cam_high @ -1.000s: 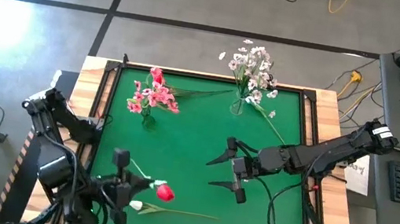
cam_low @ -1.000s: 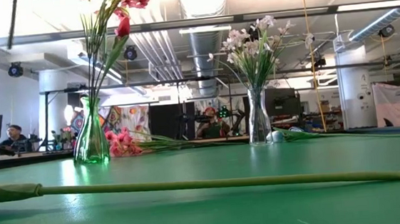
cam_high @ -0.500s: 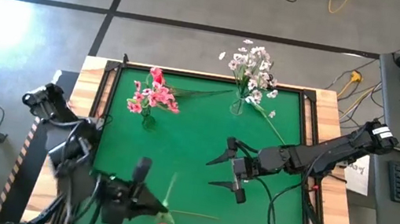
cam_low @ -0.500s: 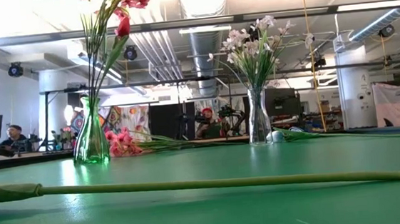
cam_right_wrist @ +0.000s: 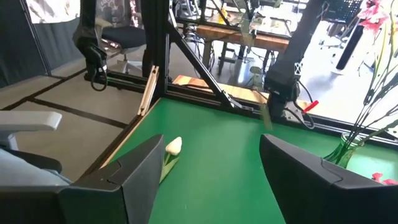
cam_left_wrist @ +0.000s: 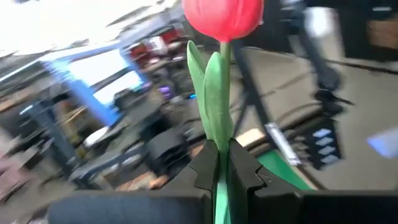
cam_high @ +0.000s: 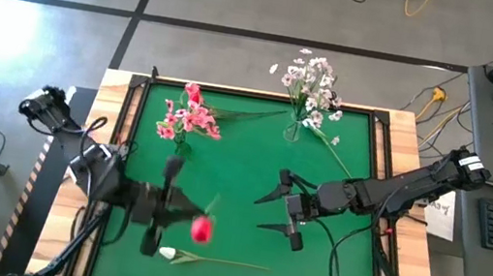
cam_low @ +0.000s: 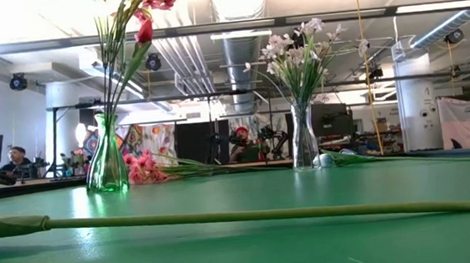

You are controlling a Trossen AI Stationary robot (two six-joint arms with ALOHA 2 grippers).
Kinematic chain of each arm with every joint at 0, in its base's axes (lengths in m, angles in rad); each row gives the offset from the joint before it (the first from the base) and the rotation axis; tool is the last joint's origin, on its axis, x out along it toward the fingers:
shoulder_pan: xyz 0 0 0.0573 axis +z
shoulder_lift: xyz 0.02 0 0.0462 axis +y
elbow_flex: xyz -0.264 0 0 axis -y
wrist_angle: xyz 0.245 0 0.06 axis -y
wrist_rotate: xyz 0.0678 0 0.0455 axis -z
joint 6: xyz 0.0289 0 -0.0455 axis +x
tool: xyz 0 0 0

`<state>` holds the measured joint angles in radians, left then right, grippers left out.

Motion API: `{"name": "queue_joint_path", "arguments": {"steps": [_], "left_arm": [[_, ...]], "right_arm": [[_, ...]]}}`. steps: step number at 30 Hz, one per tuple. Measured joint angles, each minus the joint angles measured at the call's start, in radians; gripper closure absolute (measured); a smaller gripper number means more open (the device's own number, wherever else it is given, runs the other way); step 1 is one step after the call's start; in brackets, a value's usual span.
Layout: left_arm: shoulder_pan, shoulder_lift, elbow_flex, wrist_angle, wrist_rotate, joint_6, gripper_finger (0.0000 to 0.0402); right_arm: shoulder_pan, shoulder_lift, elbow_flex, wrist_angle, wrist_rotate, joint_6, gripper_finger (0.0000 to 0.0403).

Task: Sort flowers into vase by color
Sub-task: Put the red flower into the green vase

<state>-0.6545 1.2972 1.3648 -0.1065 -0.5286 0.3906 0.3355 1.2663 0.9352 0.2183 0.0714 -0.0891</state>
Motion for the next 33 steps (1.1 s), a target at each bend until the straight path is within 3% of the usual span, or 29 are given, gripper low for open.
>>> {"name": "queue_joint_path", "arguments": {"steps": [8, 13, 21, 27, 33], "left_arm": [[-0.006, -0.231, -0.329, 0.238, -0.217, -0.044, 0.0402], [-0.007, -0.355, -0.462, 0.329, -0.225, -0.128, 0.0402], [-0.008, -0.503, -0.513, 0.501, -0.248, -0.222, 0.0402], [-0.046, -0.607, -0.484, 0.403, -0.252, -0.200, 0.0402], [-0.046, -0.666, -0.482, 0.269, -0.472, -0.218, 0.0402]], "right_arm": [[0.000, 0.000, 0.000, 0.000, 0.000, 0.000, 0.0151], [0.000, 0.000, 0.000, 0.000, 0.000, 0.000, 0.0147], [-0.002, 0.000, 0.000, 0.002, 0.008, 0.021, 0.0154], [-0.002, 0.000, 0.000, 0.004, 0.008, 0.056, 0.0147], [-0.002, 0.000, 0.000, 0.005, 0.008, 0.065, 0.0146]]}}
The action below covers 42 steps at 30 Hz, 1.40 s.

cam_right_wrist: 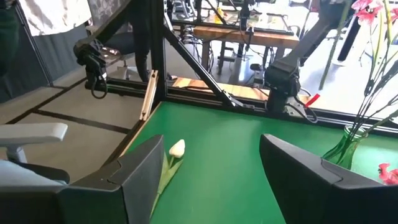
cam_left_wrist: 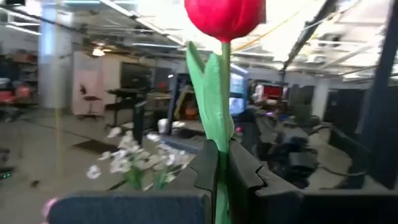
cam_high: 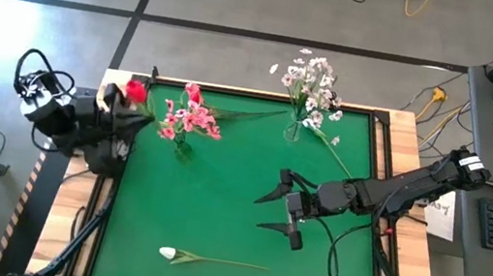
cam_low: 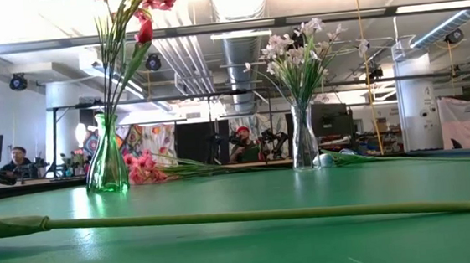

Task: Sort flowers into vase by color
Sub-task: Put the red flower into the green vase

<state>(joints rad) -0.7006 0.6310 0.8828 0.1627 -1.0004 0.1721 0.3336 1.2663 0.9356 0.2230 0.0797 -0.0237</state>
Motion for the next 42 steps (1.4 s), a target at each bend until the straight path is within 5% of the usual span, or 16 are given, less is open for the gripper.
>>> {"name": "queue_joint_path", "arguments": {"steps": [9, 20, 42], "left_arm": [[-0.001, -0.084, 0.007, -0.114, -0.099, 0.021, 0.0402], [-0.001, -0.136, 0.060, -0.189, -0.379, 0.094, 0.0402], [0.012, -0.137, -0.077, -0.301, -0.413, 0.058, 0.0402]], "right_arm": [[0.000, 0.000, 0.000, 0.000, 0.000, -0.001, 0.0154], [0.000, 0.000, 0.000, 0.000, 0.000, -0.002, 0.0151], [0.000, 0.000, 0.000, 0.002, 0.001, 0.004, 0.0156]]}}
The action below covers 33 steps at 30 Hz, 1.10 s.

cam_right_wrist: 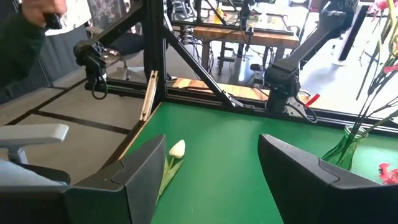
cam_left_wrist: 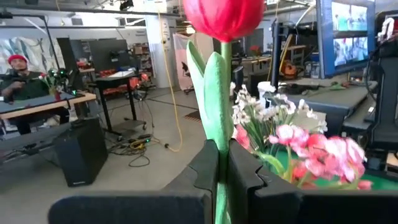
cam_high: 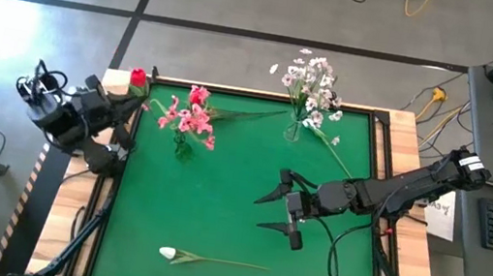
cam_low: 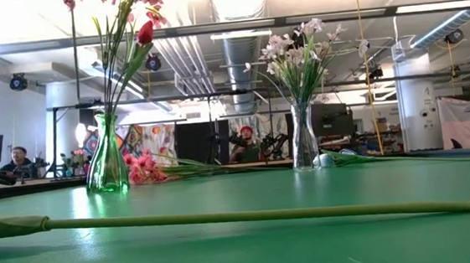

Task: Sort flowers into vase by color
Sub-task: Put the red flower into the green vase

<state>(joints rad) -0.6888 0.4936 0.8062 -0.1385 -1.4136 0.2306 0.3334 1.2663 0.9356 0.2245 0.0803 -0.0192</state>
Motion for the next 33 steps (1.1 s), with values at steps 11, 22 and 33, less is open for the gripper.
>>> {"name": "queue_joint_path", "arguments": {"steps": [11, 22, 33], "left_arm": [[0.078, -0.030, -0.140, 0.194, 0.011, -0.094, 0.0402], [0.220, -0.029, -0.195, 0.320, 0.115, -0.099, 0.0402], [0.235, 0.009, -0.203, 0.317, 0.157, -0.109, 0.0402]], "right_arm": [[0.000, 0.000, 0.000, 0.005, 0.000, 0.005, 0.0156], [0.000, 0.000, 0.000, 0.013, 0.000, 0.013, 0.0156], [0.000, 0.000, 0.000, 0.012, 0.000, 0.009, 0.0156]]}}
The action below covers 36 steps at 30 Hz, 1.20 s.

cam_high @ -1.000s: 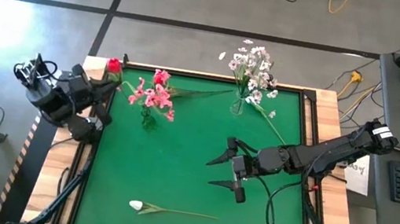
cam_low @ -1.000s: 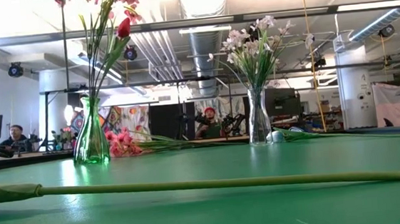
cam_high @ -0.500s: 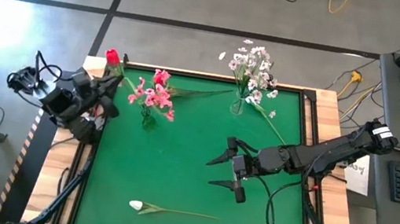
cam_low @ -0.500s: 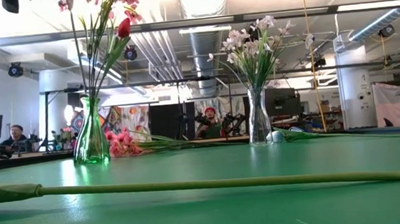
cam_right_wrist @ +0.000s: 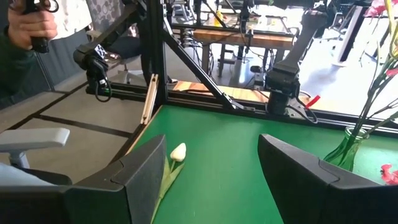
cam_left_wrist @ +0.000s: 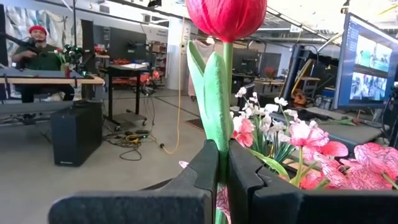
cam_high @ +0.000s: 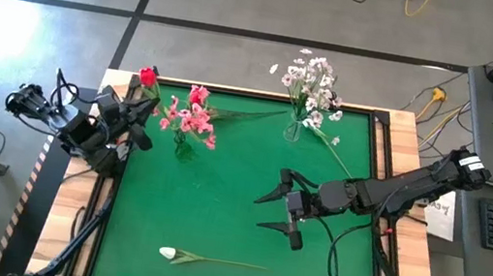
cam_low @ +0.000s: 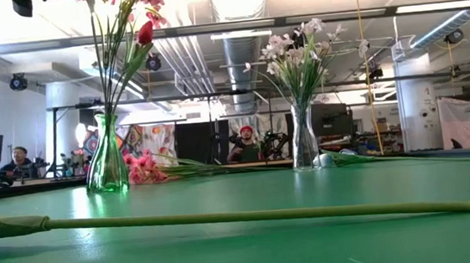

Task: Sort flowers into vase by color
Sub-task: Put the red flower into the green vase

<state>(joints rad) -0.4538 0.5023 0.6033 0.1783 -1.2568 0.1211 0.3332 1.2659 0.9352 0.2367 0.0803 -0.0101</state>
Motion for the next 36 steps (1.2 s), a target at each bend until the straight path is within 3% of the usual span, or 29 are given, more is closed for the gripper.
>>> {"name": "queue_joint_path", "arguments": {"steps": [36], "left_arm": [[-0.001, 0.078, -0.062, -0.017, -0.014, -0.014, 0.0402]], "right_arm": [[0.000, 0.000, -0.008, -0.002, 0.000, 0.010, 0.0156]]}}
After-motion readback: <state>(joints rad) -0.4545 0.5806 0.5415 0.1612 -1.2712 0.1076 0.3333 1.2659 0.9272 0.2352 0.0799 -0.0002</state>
